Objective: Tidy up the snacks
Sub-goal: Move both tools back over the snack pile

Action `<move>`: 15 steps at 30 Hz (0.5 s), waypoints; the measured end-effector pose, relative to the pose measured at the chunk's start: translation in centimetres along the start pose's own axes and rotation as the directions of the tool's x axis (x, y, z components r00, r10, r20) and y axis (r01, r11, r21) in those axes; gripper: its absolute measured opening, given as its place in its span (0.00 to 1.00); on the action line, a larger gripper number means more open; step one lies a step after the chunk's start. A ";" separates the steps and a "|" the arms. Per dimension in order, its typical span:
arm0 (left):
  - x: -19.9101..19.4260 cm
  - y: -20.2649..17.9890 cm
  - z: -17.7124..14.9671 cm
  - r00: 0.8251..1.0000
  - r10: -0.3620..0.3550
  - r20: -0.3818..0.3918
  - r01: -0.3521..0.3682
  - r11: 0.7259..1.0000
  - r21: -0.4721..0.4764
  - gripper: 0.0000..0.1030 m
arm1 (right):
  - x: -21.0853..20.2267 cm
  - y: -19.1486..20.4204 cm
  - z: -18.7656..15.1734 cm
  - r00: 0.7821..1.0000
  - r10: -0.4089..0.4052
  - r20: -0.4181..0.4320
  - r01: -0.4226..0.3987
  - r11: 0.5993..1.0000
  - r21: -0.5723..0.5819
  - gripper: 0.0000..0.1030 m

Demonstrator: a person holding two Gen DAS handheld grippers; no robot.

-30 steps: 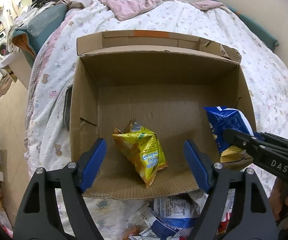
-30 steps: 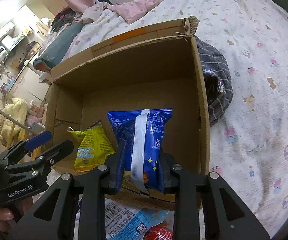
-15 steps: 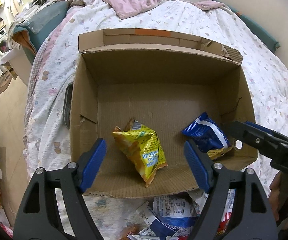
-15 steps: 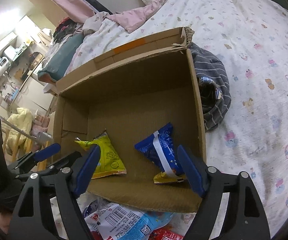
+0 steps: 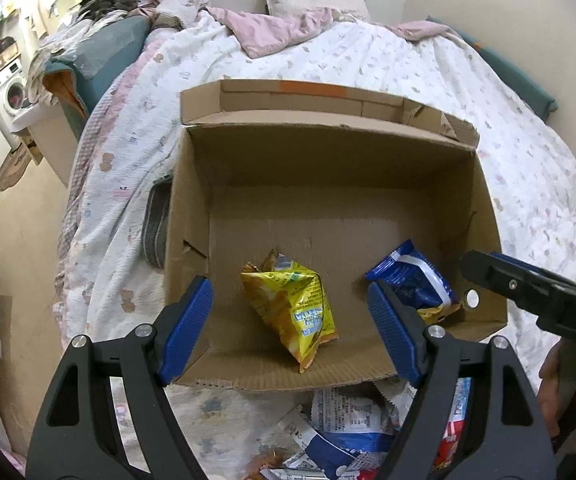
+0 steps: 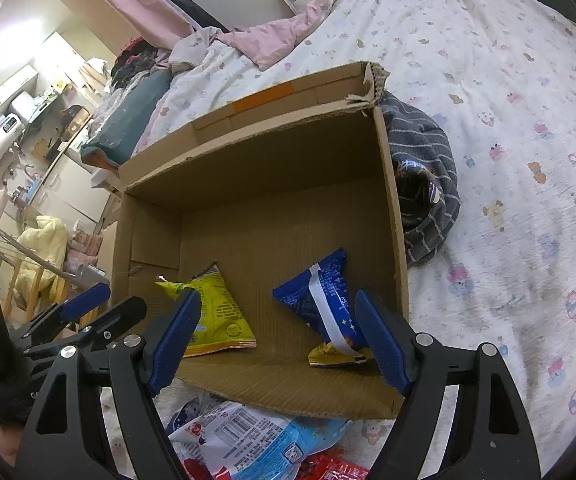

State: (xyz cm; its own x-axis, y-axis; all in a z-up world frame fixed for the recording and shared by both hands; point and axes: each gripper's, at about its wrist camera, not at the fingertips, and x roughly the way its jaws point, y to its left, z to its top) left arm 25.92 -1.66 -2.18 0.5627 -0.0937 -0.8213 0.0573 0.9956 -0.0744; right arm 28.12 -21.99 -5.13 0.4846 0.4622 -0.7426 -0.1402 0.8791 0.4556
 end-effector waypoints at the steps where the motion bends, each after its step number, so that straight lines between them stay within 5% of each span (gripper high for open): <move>1: -0.2 0.2 0.0 1.000 0.007 0.001 -0.007 1.000 -0.014 0.79 | -0.2 0.1 0.0 1.000 -0.002 0.004 0.002 1.000 -0.004 0.79; 6: -1.0 1.7 -0.2 1.000 -0.020 0.003 0.021 0.995 -0.095 0.85 | -1.0 0.2 -0.4 1.000 0.001 0.019 -0.001 1.000 0.003 0.79; 11: -2.5 1.4 -0.4 1.000 0.004 0.017 -0.003 0.998 -0.067 0.85 | -2.2 0.4 -0.9 0.999 0.002 0.043 -0.003 1.000 0.009 0.79; 15: -2.9 1.6 -1.1 0.999 -0.044 -0.016 0.043 0.996 -0.074 0.85 | -3.3 0.4 -1.5 0.999 -0.004 0.050 0.003 1.000 0.016 0.79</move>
State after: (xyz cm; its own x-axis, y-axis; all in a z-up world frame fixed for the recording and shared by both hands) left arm 23.44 0.22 -0.56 0.5460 -0.1375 -0.8264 0.0198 0.9883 -0.1514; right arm 25.22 -22.99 -3.24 0.5279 0.4521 -0.7190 -0.1251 0.8787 0.4607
